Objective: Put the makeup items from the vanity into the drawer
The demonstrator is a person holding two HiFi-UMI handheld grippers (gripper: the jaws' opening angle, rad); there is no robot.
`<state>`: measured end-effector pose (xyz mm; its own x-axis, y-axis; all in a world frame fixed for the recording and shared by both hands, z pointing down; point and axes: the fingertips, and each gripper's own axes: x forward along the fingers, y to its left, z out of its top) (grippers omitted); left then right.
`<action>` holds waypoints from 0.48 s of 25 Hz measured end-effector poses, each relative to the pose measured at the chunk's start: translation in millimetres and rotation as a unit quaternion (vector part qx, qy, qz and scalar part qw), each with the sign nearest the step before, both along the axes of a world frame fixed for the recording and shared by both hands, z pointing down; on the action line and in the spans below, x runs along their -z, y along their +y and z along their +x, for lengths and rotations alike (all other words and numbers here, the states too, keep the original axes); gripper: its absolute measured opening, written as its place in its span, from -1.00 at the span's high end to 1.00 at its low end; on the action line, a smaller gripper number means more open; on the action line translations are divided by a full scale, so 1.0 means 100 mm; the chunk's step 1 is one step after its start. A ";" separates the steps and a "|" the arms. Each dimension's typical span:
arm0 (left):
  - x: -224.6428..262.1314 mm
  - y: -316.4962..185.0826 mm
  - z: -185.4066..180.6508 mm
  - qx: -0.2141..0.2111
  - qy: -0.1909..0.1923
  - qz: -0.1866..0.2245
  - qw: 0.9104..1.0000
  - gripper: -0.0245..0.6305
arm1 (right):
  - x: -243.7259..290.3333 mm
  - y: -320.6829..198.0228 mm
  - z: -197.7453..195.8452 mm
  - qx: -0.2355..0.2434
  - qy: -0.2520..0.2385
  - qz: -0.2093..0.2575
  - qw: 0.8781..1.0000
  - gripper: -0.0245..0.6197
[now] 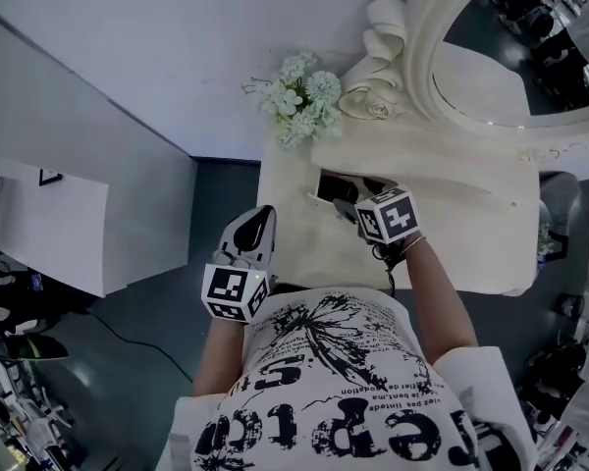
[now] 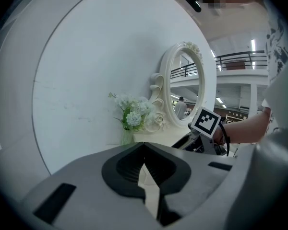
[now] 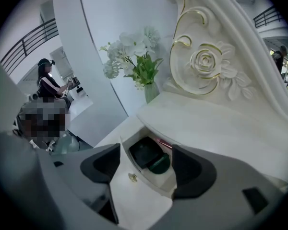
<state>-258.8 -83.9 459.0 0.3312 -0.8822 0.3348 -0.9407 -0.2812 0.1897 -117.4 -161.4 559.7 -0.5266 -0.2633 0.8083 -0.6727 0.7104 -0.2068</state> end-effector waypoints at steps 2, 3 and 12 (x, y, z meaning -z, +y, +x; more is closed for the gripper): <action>0.01 -0.01 0.06 -0.008 0.000 0.002 1.000 0.86 | 0.10 -0.03 0.07 -0.032 -0.015 0.022 0.999 -0.16; 0.02 -0.01 0.10 -0.012 0.000 0.003 1.000 0.86 | 0.16 -0.05 0.10 -0.051 -0.026 0.033 0.998 -0.16; 0.25 -0.13 0.45 -0.049 -0.008 0.028 0.998 0.86 | 0.66 0.02 0.48 -0.130 -0.057 0.143 0.979 0.53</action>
